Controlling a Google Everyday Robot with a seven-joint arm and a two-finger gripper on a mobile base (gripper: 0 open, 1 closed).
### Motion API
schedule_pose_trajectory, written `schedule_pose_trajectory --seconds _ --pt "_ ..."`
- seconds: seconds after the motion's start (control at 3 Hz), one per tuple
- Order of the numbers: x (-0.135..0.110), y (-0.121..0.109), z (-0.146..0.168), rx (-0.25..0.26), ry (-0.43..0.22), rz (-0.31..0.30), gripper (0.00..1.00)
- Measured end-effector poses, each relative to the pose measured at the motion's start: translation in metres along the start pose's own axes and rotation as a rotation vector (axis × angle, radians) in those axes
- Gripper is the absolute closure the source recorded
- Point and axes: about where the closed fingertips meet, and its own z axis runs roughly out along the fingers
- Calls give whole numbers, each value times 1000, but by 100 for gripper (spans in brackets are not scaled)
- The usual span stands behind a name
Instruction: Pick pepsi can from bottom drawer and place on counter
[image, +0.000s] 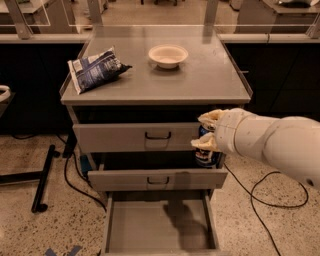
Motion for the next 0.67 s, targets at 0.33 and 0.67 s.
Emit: schedule_pose_trajectory --seconds 0.33,0.67 --pt "4 -20 -1 35 -15 22 100" --pt "-11 -59 3 80 -73 -11 100"
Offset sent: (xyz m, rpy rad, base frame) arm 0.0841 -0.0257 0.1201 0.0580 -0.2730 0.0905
